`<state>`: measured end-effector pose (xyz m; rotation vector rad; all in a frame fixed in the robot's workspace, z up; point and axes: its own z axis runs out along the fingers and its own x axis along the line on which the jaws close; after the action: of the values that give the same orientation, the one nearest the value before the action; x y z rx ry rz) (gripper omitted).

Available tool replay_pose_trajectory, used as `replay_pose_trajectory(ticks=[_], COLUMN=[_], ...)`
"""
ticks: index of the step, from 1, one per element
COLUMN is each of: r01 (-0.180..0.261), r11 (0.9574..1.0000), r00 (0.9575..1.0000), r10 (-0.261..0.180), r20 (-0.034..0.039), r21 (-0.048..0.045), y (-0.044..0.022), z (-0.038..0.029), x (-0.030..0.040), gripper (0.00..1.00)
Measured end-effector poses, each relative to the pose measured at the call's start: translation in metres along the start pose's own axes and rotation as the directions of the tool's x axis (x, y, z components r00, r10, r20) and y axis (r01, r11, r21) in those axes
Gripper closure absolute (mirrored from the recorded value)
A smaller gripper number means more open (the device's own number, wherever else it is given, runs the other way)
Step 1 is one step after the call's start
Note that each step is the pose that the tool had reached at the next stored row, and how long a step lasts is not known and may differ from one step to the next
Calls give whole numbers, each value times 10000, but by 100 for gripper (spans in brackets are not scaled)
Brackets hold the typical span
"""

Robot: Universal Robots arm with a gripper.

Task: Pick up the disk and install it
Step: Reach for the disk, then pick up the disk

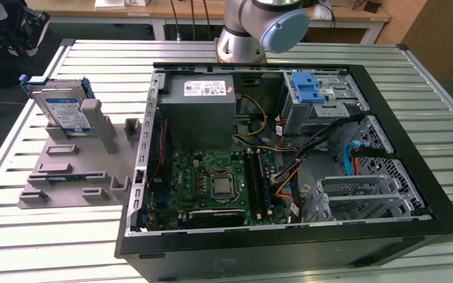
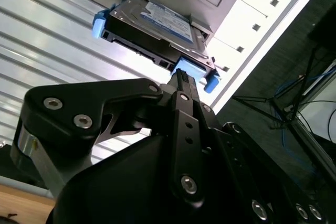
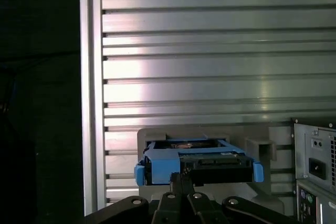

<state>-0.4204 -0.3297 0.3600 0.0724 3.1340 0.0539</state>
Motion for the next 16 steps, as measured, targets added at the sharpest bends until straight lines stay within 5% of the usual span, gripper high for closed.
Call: replay_pose_trajectory(ticks=[16], r01=[29], r11=[10000], r00=[10000], r10=[-29], r20=[-5], r21=[8], y=[-2], z=[5], x=[41], gripper=[89])
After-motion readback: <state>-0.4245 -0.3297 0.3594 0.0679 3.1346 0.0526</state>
